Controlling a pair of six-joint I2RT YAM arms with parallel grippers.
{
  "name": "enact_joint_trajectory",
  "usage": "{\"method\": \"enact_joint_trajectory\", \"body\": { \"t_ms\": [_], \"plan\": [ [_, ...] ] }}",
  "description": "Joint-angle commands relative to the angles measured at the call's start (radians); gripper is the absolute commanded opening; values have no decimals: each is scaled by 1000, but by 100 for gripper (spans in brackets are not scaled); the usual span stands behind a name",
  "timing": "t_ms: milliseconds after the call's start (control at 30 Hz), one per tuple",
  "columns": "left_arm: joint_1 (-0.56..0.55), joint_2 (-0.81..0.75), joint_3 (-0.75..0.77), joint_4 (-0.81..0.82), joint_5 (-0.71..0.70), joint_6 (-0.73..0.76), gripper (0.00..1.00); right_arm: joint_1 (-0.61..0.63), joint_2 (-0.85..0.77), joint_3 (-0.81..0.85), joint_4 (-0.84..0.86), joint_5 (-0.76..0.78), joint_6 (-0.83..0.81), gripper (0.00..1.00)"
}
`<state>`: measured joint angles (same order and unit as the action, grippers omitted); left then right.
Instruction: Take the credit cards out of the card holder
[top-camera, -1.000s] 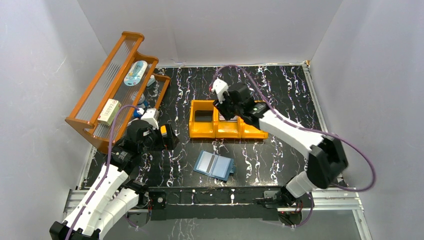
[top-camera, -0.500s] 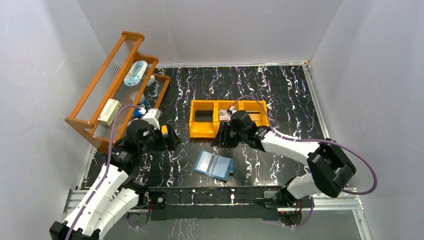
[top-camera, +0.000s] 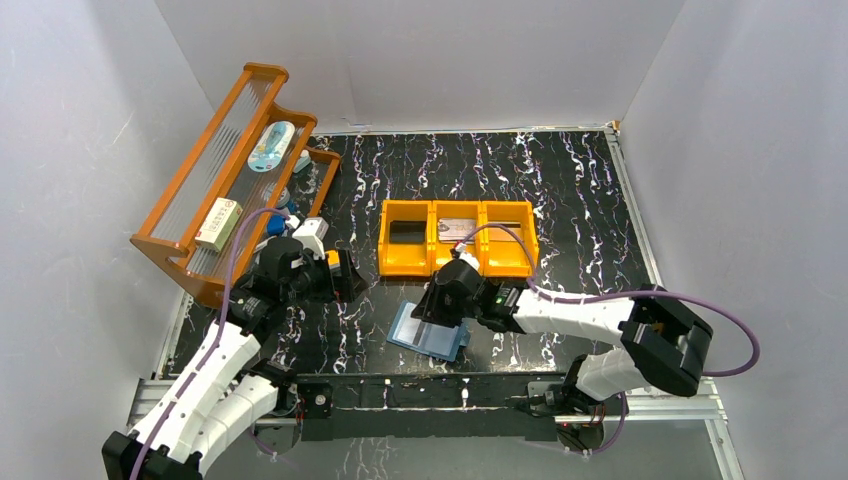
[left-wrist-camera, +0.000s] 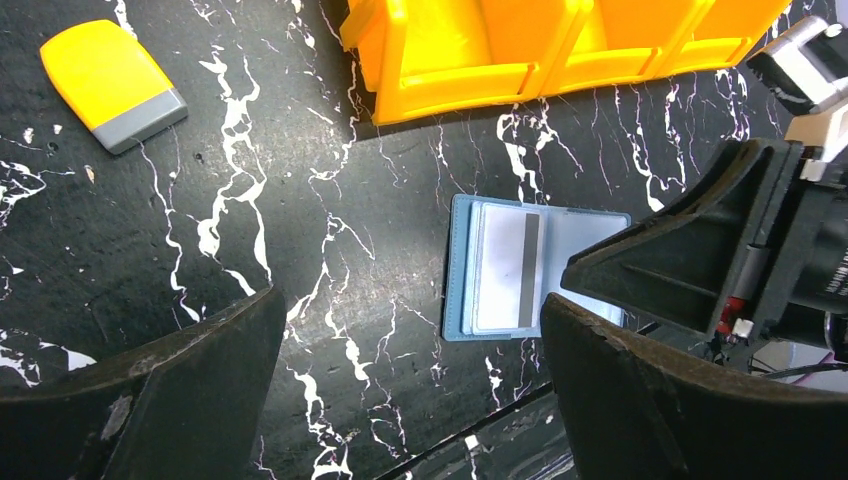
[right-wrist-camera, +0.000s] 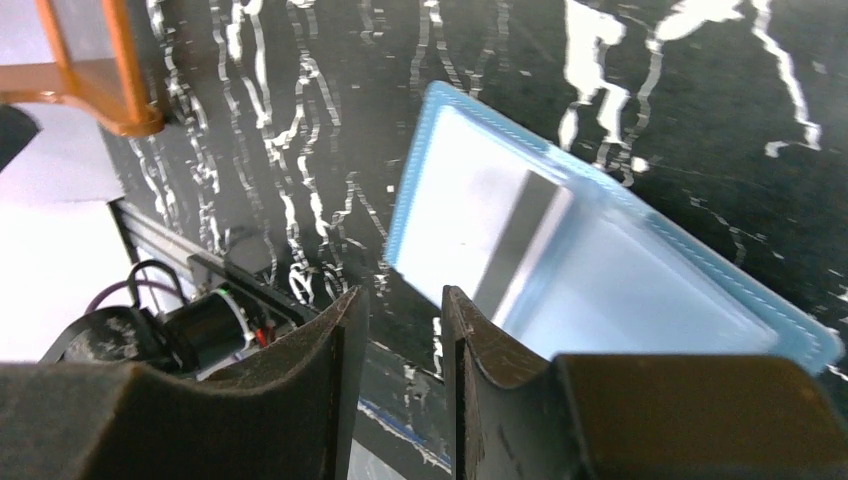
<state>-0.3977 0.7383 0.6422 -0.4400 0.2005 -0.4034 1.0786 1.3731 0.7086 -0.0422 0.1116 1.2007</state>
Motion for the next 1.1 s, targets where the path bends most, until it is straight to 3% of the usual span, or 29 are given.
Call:
{"method": "enact_joint_trajectory", "body": {
  "t_ms": [0,567,767,900,1067],
  "plan": [
    [-1,4,-4,21,37,12,98,6,-11,-56,44,42,82,41],
    [-1,12,-11,31,60,11,94,3,47,-156,87,20,144,36],
    [-1,106,-8,79,256,1,78,-7,42,-174,114,6,151,34],
    [-8,205,-2,127,366,-50,61,-14,37,-197,143,-10,160,34],
    [-114,313,28,159,371,-58,49,-24,31,-243,239,-42,179,33]
  ]
}}
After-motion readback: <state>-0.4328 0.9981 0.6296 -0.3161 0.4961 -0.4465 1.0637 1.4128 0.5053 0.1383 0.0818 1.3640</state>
